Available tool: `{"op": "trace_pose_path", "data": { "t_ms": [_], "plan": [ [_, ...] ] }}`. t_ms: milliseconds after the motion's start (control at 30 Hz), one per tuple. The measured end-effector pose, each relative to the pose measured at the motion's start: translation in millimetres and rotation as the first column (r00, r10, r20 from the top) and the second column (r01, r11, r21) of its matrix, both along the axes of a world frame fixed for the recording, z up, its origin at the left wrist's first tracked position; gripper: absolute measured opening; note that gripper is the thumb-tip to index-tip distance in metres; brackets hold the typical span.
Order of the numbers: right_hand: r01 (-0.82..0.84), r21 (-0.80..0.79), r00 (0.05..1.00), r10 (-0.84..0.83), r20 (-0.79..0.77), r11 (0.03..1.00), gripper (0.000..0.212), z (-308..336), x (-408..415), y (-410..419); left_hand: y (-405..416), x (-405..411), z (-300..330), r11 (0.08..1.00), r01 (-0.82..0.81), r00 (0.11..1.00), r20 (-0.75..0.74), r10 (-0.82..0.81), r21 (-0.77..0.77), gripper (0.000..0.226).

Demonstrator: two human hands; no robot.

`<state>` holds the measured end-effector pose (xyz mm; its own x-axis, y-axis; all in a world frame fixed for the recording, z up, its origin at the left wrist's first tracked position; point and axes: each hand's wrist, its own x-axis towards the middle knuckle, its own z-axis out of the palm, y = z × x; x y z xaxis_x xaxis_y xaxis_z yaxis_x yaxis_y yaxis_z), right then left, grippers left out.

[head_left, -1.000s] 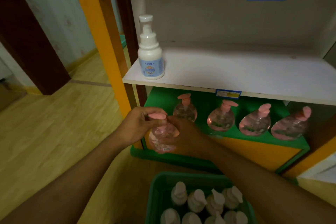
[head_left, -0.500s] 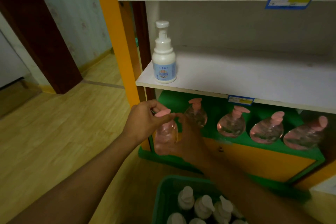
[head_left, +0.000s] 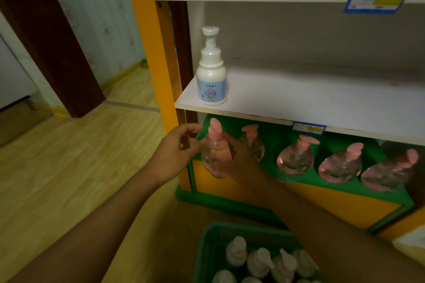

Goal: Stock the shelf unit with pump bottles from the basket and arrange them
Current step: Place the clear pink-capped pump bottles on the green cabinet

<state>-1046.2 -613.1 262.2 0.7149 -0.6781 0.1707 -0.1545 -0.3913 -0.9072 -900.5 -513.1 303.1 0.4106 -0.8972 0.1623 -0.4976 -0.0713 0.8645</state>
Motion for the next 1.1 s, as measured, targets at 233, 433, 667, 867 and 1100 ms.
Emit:
{"op": "trace_pose_path", "data": {
  "t_ms": [233, 433, 667, 867, 1100],
  "plan": [
    [0.092, 0.024, 0.972, -0.084, -0.220, 0.996, 0.034, 1, 34, -45, 31, 27, -42, 0.981, 0.106, 0.989, -0.117, -0.088, 0.160, 0.017],
    [0.096, 0.038, 0.931, -0.076, -0.356, 0.995, 0.032, -19, 69, -65, 27, 31, -59, 0.950, 0.226, 0.966, -0.173, -0.191, 0.216, 0.019],
    [0.118, -0.086, 0.903, -0.143, -0.404, 0.989, 0.027, -37, 76, -70, 23, 32, -67, 0.940, 0.249, 0.959, -0.196, -0.205, 0.234, 0.019],
    [0.179, 0.006, 0.915, -0.165, -0.368, 0.984, 0.029, -39, 75, -67, 21, 27, -70, 0.938, 0.250, 0.960, -0.185, -0.208, 0.239, 0.018],
    [0.194, -0.037, 0.905, -0.193, -0.379, 0.980, 0.029, -41, 74, -64, 20, 22, -70, 0.941, 0.249, 0.960, -0.188, -0.209, 0.229, 0.018]
  ]
}}
